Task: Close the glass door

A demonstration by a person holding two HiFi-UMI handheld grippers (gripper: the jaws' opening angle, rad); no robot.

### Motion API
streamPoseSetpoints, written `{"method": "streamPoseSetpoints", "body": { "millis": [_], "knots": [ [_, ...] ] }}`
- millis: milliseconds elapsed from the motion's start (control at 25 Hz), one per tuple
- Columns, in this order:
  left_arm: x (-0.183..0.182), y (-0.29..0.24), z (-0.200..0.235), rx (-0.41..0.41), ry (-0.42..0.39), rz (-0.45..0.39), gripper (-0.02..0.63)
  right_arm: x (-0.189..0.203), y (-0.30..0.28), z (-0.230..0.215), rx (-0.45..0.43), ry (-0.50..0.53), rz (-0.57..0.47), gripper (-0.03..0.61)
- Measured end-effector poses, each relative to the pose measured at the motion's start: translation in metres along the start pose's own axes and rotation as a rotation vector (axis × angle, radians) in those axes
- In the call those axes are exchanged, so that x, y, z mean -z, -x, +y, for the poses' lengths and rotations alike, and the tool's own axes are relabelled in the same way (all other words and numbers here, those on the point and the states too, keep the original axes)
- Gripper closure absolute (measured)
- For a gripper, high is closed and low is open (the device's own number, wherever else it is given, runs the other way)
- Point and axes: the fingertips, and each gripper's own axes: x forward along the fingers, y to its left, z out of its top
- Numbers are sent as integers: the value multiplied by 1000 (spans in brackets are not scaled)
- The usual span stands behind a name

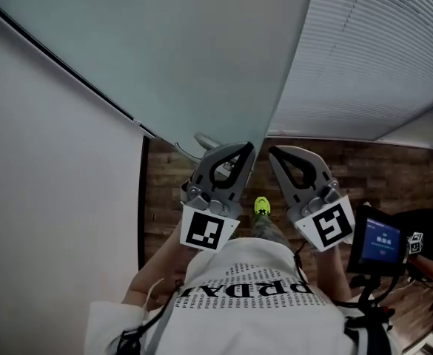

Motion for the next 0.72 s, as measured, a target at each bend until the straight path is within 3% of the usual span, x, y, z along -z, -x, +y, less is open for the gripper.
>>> {"method": "streamPoseSetpoints", "body": {
  "millis": [400, 720],
  "knots": [
    [9, 1, 9, -24, 14, -56, 604, 5, -1, 8, -30, 48, 14, 581],
    [3, -6, 17, -24, 13, -24, 608, 3, -3, 4, -14, 14, 10, 581]
  ]
}}
